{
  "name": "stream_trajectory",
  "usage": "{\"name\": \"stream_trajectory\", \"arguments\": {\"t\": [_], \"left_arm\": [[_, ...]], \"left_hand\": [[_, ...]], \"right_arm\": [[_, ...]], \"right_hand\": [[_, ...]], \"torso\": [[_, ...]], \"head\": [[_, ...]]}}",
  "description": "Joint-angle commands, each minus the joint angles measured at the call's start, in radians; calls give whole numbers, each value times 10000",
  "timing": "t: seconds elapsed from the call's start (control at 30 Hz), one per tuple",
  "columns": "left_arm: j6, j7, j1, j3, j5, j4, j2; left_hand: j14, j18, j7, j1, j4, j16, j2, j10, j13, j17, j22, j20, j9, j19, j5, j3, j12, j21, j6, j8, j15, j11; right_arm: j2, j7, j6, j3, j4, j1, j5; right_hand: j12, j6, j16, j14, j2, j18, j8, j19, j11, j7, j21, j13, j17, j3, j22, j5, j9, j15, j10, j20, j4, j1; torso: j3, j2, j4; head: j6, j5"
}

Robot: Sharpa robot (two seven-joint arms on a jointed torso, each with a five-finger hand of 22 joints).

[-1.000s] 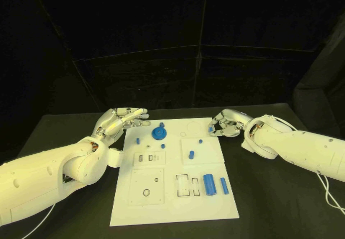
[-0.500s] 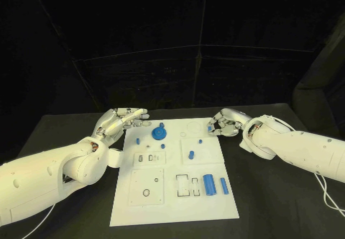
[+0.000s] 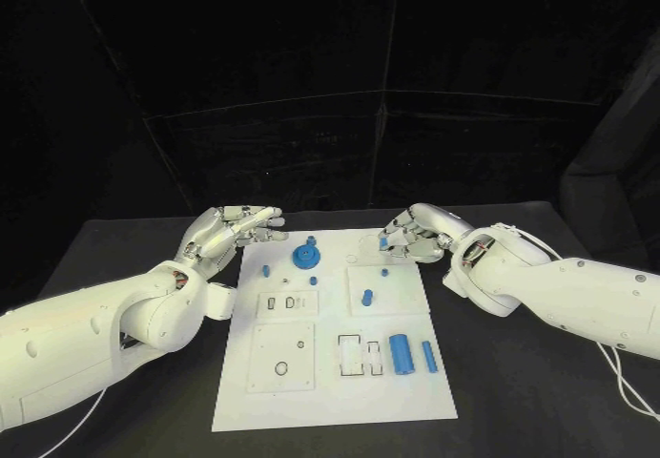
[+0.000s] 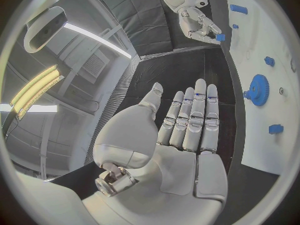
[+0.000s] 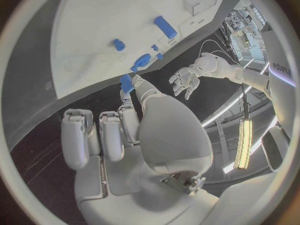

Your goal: Assemble the parts on the task board

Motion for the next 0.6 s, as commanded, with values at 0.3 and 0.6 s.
{"name": "stream_trajectory", "arguments": {"t": [0.3, 0.6], "left_arm": [[133, 140, 19, 10, 233, -374, 105], [106, 162, 23, 12, 330, -622, 238]], "left_hand": [[11, 71, 57, -16, -9, -41, 102, -18, -7, 16, -18, 36, -5, 30, 18, 50, -52, -41, -58, -58, 68, 71], [24, 74, 50, 1, -20, -45, 116, -4, -4, 20, -24, 35, -1, 38, 19, 64, -51, -44, -47, -54, 64, 66]], "right_arm": [[1398, -1385, -30, -4, 192, 37, -783], [2318, -1854, 451, -24, 80, -252, -1475]], "right_hand": [[-14, 82, 43, 796, 76, -177, 67, 397, -61, -2, 55, 498, 1417, 30, 1794, -33, 3, -90, -5, -52, 35, -81], [-48, 46, 26, 788, 71, -178, 40, 398, -61, 3, 55, 471, 1385, 27, 1796, -54, -12, -92, -20, -56, 49, -124]], "torso": [[-133, -264, 102], [-198, -304, 150]], "head": [[-191, 307], [-367, 521]]}}
